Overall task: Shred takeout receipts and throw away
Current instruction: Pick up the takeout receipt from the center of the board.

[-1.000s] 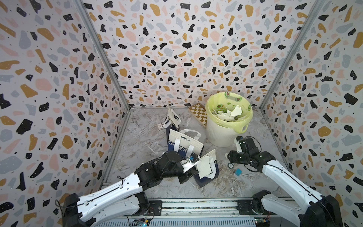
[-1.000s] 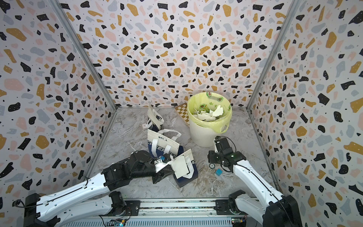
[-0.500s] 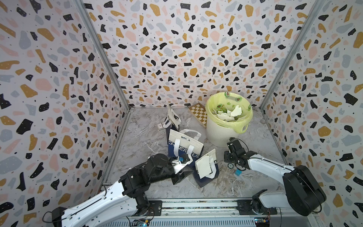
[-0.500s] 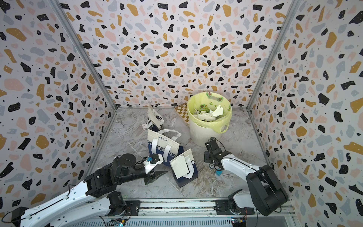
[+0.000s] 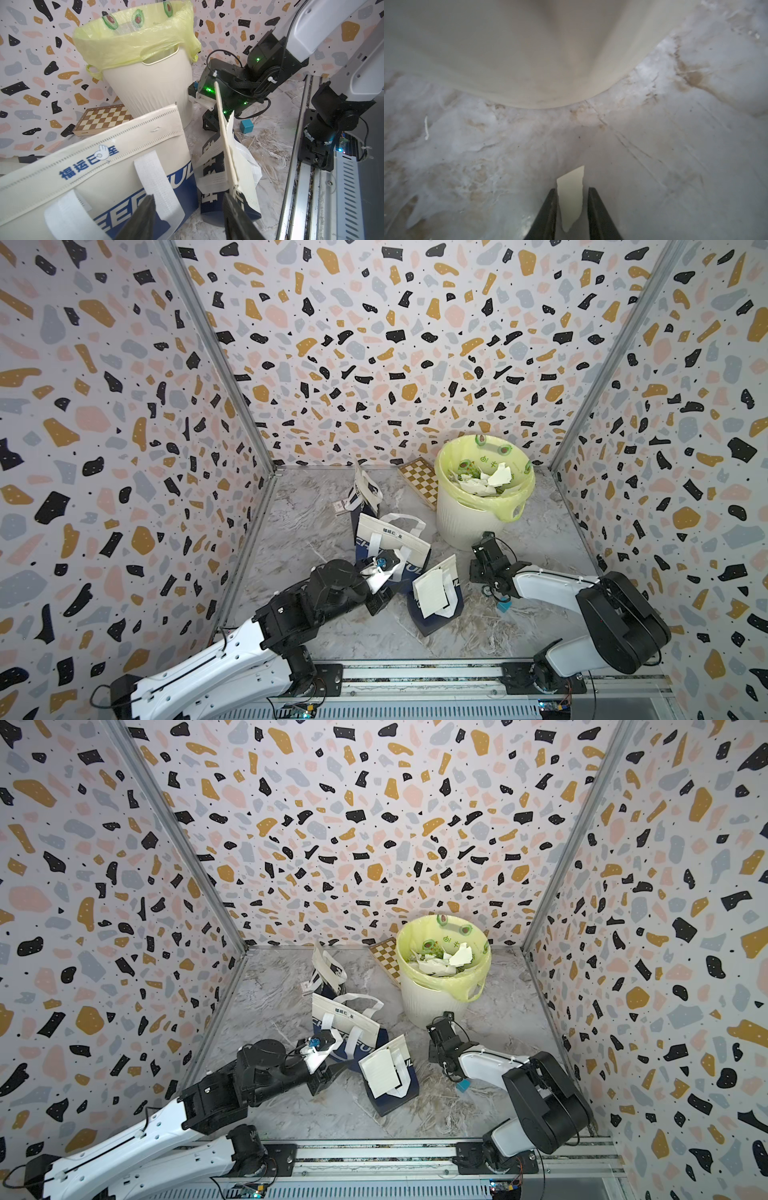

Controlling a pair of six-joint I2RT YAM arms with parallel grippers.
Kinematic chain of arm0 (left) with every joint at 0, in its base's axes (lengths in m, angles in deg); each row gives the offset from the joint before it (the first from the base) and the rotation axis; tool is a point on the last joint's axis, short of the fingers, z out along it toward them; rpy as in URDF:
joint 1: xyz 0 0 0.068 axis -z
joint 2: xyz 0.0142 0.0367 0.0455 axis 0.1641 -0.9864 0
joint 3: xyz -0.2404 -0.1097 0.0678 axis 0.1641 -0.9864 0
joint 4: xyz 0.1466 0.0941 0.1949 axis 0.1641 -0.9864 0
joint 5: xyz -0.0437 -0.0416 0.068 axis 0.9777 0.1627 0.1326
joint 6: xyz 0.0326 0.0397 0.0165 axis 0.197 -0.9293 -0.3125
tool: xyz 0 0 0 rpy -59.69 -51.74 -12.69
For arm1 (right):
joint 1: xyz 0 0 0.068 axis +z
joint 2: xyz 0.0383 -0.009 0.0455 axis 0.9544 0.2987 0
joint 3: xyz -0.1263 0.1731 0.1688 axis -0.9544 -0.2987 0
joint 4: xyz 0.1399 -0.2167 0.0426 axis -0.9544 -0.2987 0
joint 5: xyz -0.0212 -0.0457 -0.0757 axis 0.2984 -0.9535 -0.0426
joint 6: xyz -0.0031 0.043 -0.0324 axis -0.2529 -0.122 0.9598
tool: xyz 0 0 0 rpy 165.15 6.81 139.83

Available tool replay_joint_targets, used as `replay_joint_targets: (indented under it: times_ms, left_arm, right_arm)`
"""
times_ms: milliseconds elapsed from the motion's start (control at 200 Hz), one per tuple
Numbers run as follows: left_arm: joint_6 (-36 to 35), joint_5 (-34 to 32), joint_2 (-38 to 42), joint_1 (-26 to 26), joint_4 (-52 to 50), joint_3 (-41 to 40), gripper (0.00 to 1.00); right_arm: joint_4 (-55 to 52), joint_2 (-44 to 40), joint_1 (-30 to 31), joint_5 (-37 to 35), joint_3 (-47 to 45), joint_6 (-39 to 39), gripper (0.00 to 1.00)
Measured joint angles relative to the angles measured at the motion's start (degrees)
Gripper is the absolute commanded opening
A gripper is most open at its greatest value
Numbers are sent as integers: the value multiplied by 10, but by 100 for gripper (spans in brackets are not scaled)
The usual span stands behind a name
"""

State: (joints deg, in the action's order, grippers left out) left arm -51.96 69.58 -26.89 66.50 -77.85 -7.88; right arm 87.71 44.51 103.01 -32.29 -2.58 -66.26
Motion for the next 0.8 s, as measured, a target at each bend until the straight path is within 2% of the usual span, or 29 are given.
replay_joint_targets:
  times_ms: [160,341,466,676,797]
  left_arm:
    - [3,-10,4,0,9,0,53]
    - [4,-18,7,0,12,0,53]
    - [3,-25,8,0,21,0,53]
    - [1,-38,10,0,31,0,52]
    - [-3,-47,5,0,39,0,53]
  right_arm:
    - [14,2,1,0,-3,-4,0]
    - [8,-6,-1,6,-6,-6,0]
    - [-20,-45,-1,19,-24,-7,0]
    - [-99,-177,-1,31,-32,-9,0]
    - [-181,-275,-1,28,-15,-14,0]
